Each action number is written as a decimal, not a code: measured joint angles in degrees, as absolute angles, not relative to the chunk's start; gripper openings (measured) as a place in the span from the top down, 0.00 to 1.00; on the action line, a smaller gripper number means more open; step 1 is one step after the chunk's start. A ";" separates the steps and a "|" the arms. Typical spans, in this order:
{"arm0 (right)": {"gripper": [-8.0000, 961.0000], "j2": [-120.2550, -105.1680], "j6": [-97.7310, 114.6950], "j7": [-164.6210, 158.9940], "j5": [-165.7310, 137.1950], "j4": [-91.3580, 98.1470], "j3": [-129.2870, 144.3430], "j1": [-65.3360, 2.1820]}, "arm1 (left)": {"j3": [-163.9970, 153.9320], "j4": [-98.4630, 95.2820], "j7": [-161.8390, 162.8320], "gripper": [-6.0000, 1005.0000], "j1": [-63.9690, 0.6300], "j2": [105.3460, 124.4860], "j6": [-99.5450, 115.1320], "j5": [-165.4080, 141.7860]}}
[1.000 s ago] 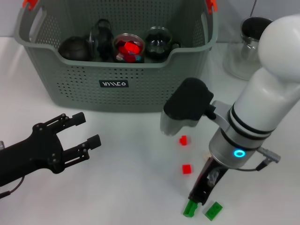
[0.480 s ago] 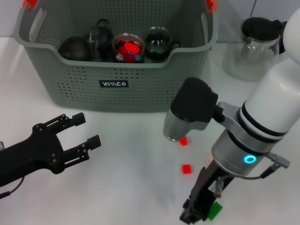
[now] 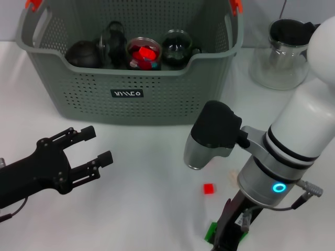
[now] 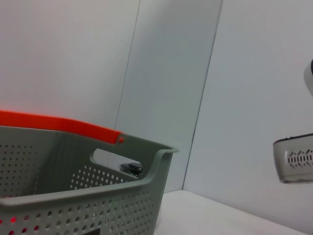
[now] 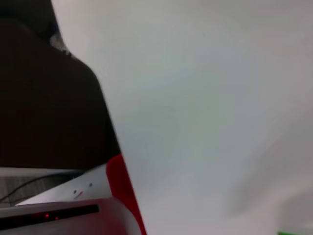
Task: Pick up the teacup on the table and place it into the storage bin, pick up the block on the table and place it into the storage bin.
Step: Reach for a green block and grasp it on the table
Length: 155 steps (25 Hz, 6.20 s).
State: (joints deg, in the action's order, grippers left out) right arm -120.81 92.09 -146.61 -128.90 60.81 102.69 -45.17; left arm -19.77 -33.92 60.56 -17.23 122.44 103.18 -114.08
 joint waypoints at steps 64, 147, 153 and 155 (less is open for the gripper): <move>0.49 -120.38 90.05 -155.04 -138.01 65.27 96.23 -42.10 | -19.78 -33.13 60.56 0.25 -17.42 122.25 102.02 -114.17; 0.37 -121.12 85.28 -172.44 -142.12 62.67 109.33 -47.44 | -19.77 -31.70 59.77 0.25 -17.28 122.13 98.70 -114.17; 0.41 -121.14 85.20 -172.43 -142.10 62.67 110.10 -47.47 | -19.77 -31.63 59.76 0.25 -17.31 122.08 98.70 -114.16; 0.43 -121.15 85.19 -172.42 -141.96 62.77 110.89 -47.57 | -19.77 -31.63 59.77 0.25 -17.32 122.08 98.70 -114.14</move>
